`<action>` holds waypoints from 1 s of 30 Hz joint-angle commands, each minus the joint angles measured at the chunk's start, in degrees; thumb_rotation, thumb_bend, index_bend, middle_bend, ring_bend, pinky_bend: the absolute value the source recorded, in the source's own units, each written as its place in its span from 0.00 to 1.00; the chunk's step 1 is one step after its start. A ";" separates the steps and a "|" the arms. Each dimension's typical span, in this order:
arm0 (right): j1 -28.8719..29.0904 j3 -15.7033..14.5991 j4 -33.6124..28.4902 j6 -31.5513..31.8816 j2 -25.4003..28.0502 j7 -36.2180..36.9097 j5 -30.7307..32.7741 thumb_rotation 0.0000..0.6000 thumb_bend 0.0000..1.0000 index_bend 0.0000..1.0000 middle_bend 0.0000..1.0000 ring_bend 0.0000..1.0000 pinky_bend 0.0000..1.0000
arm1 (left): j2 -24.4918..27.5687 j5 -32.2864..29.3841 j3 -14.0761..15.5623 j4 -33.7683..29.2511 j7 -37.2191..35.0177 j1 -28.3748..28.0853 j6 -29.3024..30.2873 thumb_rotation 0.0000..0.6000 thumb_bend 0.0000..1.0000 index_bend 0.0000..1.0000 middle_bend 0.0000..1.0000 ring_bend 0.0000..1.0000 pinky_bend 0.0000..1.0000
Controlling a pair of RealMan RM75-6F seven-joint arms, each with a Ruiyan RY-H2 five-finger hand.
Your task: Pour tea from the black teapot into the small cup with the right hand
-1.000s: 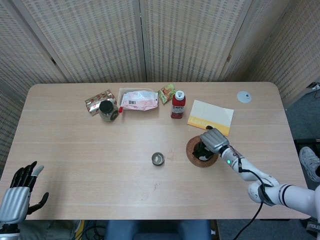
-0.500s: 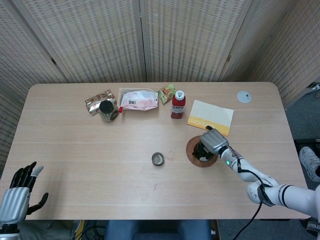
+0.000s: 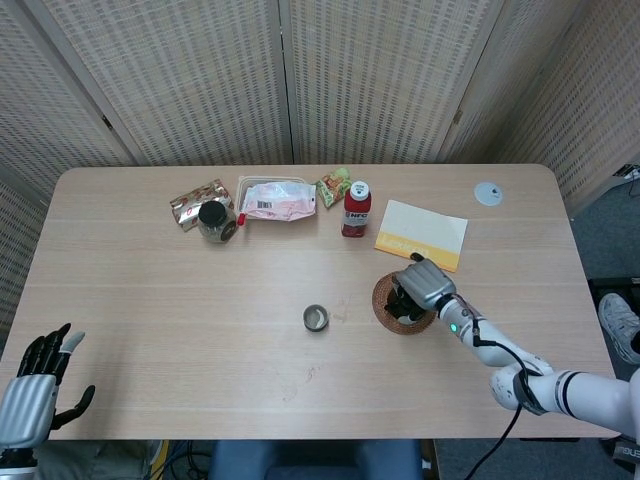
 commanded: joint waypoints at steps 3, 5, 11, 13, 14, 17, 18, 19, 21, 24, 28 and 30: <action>0.05 0.04 -1.08 1.38 0.33 -1.42 0.88 0.69 0.00 0.20 0.26 0.17 0.13 | 0.04 0.01 -0.03 0.14 -0.28 0.02 0.09 1.00 0.33 0.10 0.00 0.00 0.00; -0.04 0.16 -1.53 2.06 0.53 -1.68 0.73 0.69 0.00 0.17 0.21 0.14 0.13 | 0.05 0.01 -0.05 0.20 -0.38 0.02 0.09 1.00 0.33 0.10 0.00 0.00 0.00; -0.68 0.74 -3.35 5.43 1.76 -2.89 -0.18 0.69 0.00 0.12 0.14 0.07 0.08 | 0.13 0.08 -0.18 0.34 -0.59 -0.04 0.22 1.00 0.33 0.10 0.00 0.00 0.00; -1.15 0.96 -4.50 6.95 2.56 -3.29 -0.54 0.69 0.00 0.12 0.14 0.06 0.08 | 0.18 0.04 -0.27 0.36 -0.65 -0.09 0.23 1.00 0.33 0.10 0.00 0.00 0.00; -1.55 1.04 -5.26 8.01 3.09 -3.52 -0.81 0.69 0.00 0.12 0.14 0.06 0.08 | 0.23 0.03 -0.32 0.39 -0.70 -0.12 0.23 1.00 0.33 0.10 0.00 0.00 0.00; -3.02 1.14 -7.23 11.62 4.42 -4.77 -0.94 0.69 0.00 0.12 0.14 0.06 0.08 | 0.32 -0.01 -0.46 0.49 -0.90 -0.24 0.20 1.00 0.33 0.10 0.00 0.00 0.00; -3.65 1.17 -7.79 12.99 4.76 -5.05 -1.03 0.70 0.00 0.12 0.15 0.06 0.08 | 0.34 -0.02 -0.51 0.54 -0.98 -0.28 0.18 1.00 0.33 0.10 0.00 0.00 0.00; -4.37 1.19 -8.45 14.32 5.14 -5.06 -1.25 0.79 0.00 0.12 0.16 0.06 0.08 | 0.37 -0.04 -0.55 0.60 -1.06 -0.34 0.14 1.00 0.33 0.10 0.00 0.00 0.00; -6.35 0.88 -9.19 18.01 5.99 -5.11 -3.04 0.98 0.00 0.12 0.18 0.06 0.07 | 0.42 -0.06 -0.67 0.77 -1.21 -0.53 -0.04 1.00 0.33 0.10 0.00 0.00 0.00; -9.61 0.25 -10.28 22.79 7.08 -4.85 -4.56 1.00 0.00 0.12 0.20 0.08 0.07 | 0.44 -0.18 -0.92 0.99 -1.42 -0.93 -0.47 1.00 0.33 0.10 0.00 0.00 0.00; -14.21 -0.72 -12.31 28.35 8.68 -3.09 -6.62 1.00 0.00 0.12 0.20 0.08 0.07 | 0.42 -0.20 -1.21 1.28 -1.76 -1.59 -1.14 1.00 0.33 0.10 0.00 0.00 0.00; -16.88 -1.41 -12.38 32.20 9.12 -2.66 -8.78 1.00 0.00 0.12 0.20 0.08 0.07 | 0.44 -0.31 -1.40 1.47 -1.81 -2.00 -1.62 1.00 0.33 0.10 0.00 0.00 0.00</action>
